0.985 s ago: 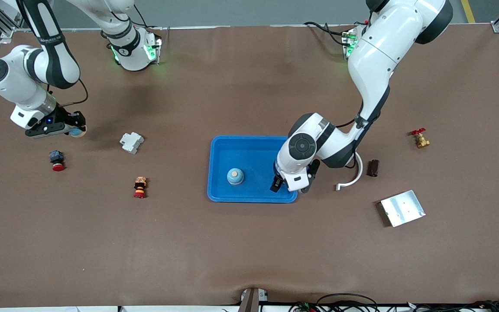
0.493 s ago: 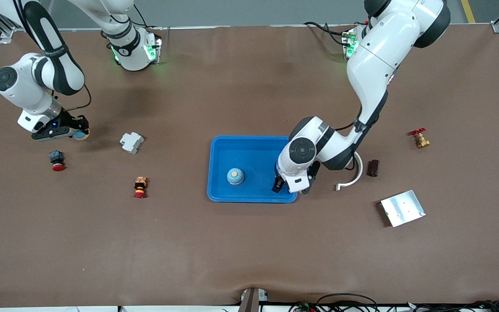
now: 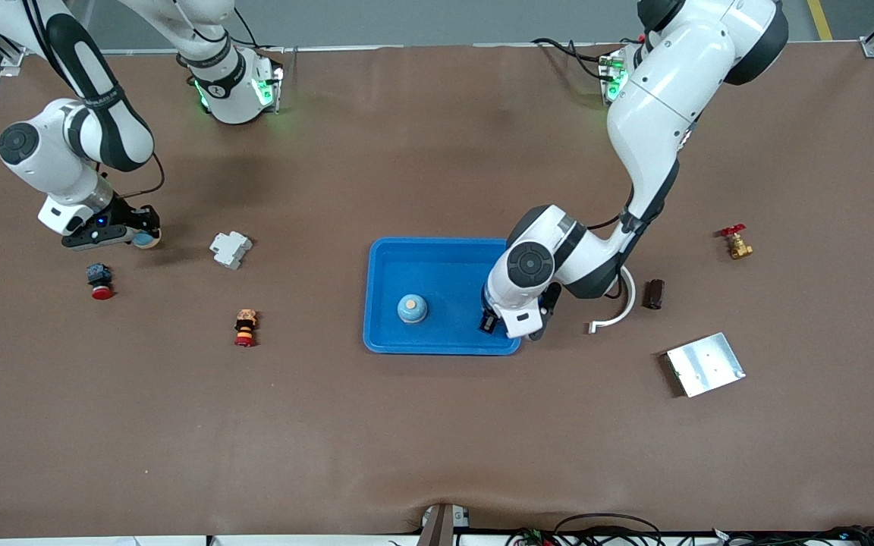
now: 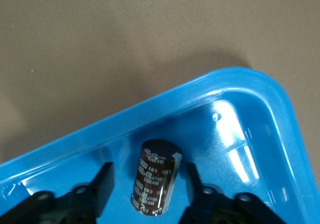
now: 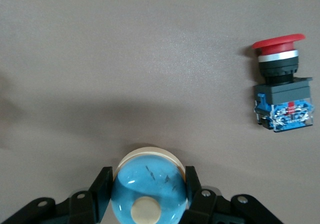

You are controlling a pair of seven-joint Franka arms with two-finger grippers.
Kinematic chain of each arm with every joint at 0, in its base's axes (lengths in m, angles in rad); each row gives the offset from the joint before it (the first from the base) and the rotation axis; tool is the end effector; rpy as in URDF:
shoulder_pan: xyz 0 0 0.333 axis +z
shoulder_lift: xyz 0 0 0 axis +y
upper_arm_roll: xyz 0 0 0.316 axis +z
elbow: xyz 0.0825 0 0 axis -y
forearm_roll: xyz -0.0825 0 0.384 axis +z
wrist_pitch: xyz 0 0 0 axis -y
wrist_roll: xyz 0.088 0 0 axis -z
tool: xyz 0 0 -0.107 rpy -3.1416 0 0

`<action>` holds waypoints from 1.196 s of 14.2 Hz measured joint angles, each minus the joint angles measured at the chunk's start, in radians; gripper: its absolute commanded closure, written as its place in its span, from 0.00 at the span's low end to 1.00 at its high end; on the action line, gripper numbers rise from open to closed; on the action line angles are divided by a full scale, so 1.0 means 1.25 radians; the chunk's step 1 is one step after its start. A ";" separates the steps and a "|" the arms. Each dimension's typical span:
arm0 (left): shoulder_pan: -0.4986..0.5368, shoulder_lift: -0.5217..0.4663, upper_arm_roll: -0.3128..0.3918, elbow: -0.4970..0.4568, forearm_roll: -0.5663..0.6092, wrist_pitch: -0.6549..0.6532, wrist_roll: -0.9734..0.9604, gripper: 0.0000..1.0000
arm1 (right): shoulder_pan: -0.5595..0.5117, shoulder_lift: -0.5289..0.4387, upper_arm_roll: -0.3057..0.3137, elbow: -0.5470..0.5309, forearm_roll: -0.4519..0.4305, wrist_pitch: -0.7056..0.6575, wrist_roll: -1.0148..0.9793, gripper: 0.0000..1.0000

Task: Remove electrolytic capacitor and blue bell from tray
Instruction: 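Carry the second capacitor with the left gripper toward the white arc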

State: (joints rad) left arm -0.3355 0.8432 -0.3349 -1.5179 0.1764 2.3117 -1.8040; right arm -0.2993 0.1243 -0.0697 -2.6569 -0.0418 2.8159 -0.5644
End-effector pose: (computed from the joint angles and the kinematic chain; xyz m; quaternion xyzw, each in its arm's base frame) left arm 0.5793 -0.4073 0.1798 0.8461 0.5298 -0.0560 0.0197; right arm 0.3971 -0.1523 0.2023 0.9929 0.1174 0.0104 0.0180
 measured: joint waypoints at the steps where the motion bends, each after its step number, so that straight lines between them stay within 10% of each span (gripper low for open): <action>1: 0.000 0.000 0.000 0.002 0.000 0.001 0.000 1.00 | 0.000 0.007 0.000 0.000 0.000 0.006 0.000 1.00; 8: 0.035 -0.065 -0.003 0.032 0.000 -0.048 0.001 1.00 | 0.000 0.050 0.002 -0.001 0.001 0.057 0.000 1.00; 9: 0.053 -0.091 -0.011 0.033 0.000 -0.076 0.010 1.00 | 0.000 0.051 0.002 -0.001 0.001 0.057 0.000 0.93; 10: 0.073 -0.116 -0.024 0.032 0.000 -0.108 0.040 1.00 | 0.000 0.051 0.002 -0.001 0.001 0.058 0.000 0.22; 11: 0.094 -0.136 -0.036 0.030 0.000 -0.138 0.090 1.00 | 0.000 0.051 0.002 -0.001 0.001 0.058 0.000 0.00; 17: 0.174 -0.211 -0.045 -0.076 0.026 -0.150 0.485 1.00 | 0.000 0.056 0.015 0.004 0.002 0.064 0.000 0.00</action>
State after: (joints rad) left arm -0.1182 0.5800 -0.3907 -1.6132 0.2091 2.1238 -1.1978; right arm -0.2998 0.1944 -0.0511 -2.6524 -0.0389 2.8960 -0.5648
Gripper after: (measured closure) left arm 0.661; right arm 0.000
